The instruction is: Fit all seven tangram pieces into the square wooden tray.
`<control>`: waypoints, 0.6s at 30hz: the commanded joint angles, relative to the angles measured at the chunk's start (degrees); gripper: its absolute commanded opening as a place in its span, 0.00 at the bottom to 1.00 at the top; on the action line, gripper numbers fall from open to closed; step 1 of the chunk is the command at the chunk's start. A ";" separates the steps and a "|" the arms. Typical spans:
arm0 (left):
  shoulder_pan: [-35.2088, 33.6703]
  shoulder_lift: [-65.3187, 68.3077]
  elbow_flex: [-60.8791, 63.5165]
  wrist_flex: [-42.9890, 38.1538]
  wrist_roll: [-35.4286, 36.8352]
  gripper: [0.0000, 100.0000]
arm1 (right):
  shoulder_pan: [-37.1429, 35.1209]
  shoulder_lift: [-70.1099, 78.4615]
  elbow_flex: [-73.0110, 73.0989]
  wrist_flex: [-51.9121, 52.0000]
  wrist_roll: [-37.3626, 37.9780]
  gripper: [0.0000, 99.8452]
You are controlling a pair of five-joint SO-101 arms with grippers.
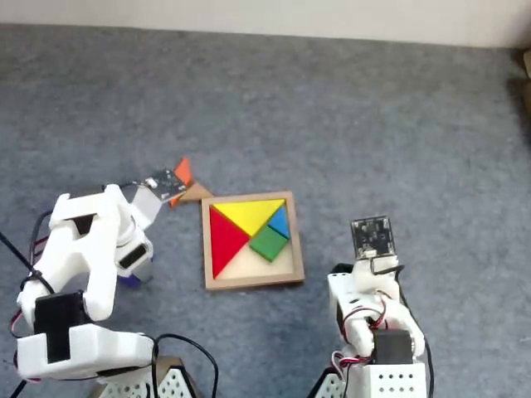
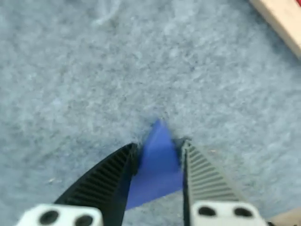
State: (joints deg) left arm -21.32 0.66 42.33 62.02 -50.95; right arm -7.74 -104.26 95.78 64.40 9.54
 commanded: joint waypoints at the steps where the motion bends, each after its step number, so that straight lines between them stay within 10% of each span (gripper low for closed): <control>1: 0.57 -0.31 -3.38 -2.37 5.80 0.11 | 0.92 -0.40 8.13 -1.01 -0.35 0.01; 11: 9.19 -10.86 -7.69 5.71 19.16 0.03 | 1.01 -0.40 8.13 -1.01 -0.35 0.01; 18: 6.46 -23.16 -10.51 19.96 11.78 0.25 | 1.01 -0.40 8.13 -1.01 -0.35 0.01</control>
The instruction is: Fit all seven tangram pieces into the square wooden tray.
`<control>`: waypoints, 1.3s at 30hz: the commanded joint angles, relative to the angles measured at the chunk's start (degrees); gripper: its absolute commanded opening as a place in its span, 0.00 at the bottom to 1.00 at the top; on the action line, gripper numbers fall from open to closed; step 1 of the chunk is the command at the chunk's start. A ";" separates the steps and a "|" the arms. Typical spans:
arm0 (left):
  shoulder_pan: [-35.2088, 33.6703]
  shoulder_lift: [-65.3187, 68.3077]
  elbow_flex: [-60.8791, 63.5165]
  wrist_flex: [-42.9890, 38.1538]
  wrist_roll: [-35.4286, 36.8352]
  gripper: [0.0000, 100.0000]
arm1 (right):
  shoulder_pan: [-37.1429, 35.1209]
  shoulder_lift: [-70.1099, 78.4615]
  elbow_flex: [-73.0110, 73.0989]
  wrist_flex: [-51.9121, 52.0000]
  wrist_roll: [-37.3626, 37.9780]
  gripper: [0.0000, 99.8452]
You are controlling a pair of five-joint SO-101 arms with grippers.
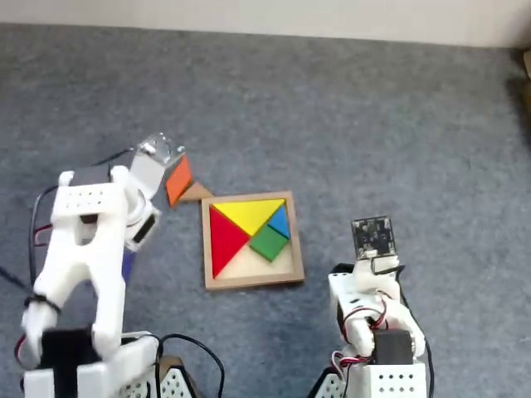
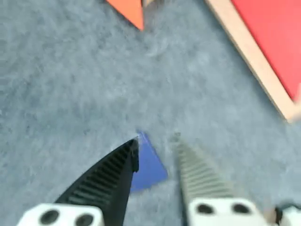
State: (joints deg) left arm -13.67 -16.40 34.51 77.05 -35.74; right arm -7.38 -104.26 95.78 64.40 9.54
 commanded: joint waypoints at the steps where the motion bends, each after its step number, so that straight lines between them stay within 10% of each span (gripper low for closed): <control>1: -2.59 -7.78 -2.33 5.10 -5.36 0.26 | 0.66 -0.40 8.13 -1.01 -0.35 0.01; 12: -14.55 -9.89 8.04 1.76 -30.77 0.27 | 0.66 -0.40 8.13 -1.01 -0.35 0.01; 26: -15.52 9.80 16.66 -25.67 -30.86 0.24 | 0.66 -0.40 8.13 -1.01 -0.53 0.01; 39: -8.75 4.88 16.75 -27.25 -22.77 0.07 | 0.66 -0.40 8.13 -1.01 -0.35 0.01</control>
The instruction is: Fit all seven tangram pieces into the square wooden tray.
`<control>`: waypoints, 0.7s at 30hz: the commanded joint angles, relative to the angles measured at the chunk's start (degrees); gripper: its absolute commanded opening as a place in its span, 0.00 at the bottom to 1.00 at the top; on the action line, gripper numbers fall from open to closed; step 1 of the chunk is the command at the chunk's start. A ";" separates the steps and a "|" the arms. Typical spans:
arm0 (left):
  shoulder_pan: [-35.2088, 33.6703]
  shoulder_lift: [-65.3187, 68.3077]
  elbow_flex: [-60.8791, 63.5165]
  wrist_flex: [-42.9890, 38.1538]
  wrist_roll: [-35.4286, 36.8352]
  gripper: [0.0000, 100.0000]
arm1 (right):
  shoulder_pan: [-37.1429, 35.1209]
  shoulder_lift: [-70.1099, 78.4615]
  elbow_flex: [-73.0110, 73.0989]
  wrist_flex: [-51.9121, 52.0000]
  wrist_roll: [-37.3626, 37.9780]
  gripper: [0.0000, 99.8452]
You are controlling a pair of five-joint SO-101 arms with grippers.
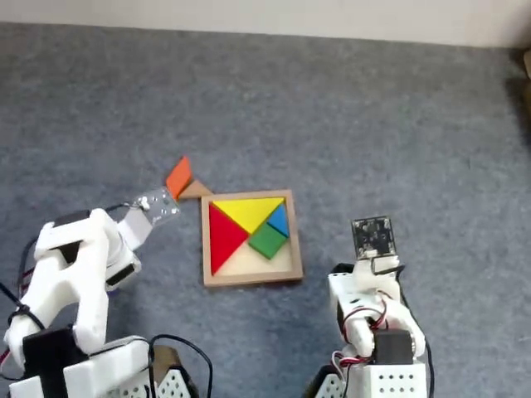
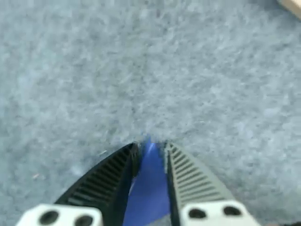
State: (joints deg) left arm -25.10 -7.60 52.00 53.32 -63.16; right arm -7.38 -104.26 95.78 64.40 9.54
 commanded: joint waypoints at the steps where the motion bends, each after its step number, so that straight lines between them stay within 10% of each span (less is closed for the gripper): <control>1: 3.74 -5.23 -0.75 -3.52 6.33 0.07 | 0.66 -0.40 8.13 -1.01 -0.35 0.01; 12: 13.05 -20.35 -4.35 11.69 15.82 0.09 | 0.66 -0.40 8.13 -1.01 -0.35 0.01; 21: 0.48 -30.20 -6.81 24.26 7.38 0.31 | 0.66 -0.40 8.13 -1.01 -0.35 0.01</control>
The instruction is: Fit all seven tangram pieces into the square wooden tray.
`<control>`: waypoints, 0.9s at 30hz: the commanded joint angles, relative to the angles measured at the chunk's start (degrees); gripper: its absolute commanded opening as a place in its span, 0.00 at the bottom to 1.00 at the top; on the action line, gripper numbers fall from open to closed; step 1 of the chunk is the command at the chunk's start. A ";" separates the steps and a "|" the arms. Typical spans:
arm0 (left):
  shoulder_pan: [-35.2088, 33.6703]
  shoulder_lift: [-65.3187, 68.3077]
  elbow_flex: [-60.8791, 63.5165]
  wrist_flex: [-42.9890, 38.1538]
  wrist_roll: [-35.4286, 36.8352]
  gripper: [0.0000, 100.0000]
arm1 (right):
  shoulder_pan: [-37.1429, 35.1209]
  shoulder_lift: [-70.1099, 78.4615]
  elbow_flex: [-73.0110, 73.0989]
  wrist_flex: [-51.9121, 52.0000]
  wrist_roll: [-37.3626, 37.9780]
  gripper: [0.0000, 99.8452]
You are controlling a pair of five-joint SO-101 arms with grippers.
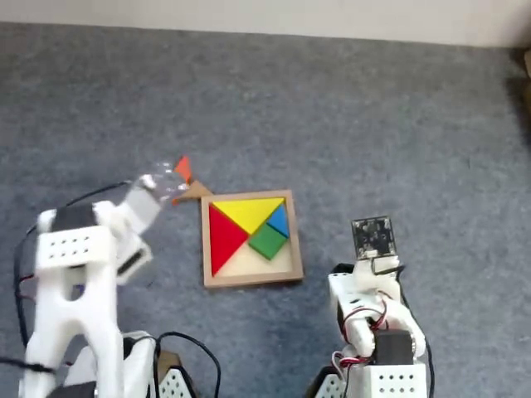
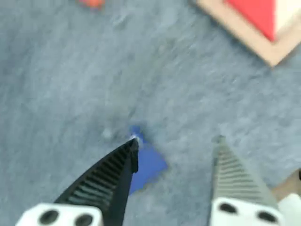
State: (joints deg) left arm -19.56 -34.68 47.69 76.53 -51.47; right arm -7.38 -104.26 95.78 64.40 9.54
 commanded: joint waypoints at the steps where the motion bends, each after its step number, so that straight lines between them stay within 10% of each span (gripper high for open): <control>1: -6.73 -3.30 -1.98 1.05 -6.77 0.31 | 0.66 -0.40 8.13 -1.01 -0.35 0.01; 27: -19.21 -3.12 9.01 -11.52 -30.59 0.31 | 0.66 -0.40 8.13 -1.27 -0.62 0.01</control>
State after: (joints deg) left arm -36.88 -36.62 55.96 67.30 -74.33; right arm -7.38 -104.26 95.78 64.40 9.54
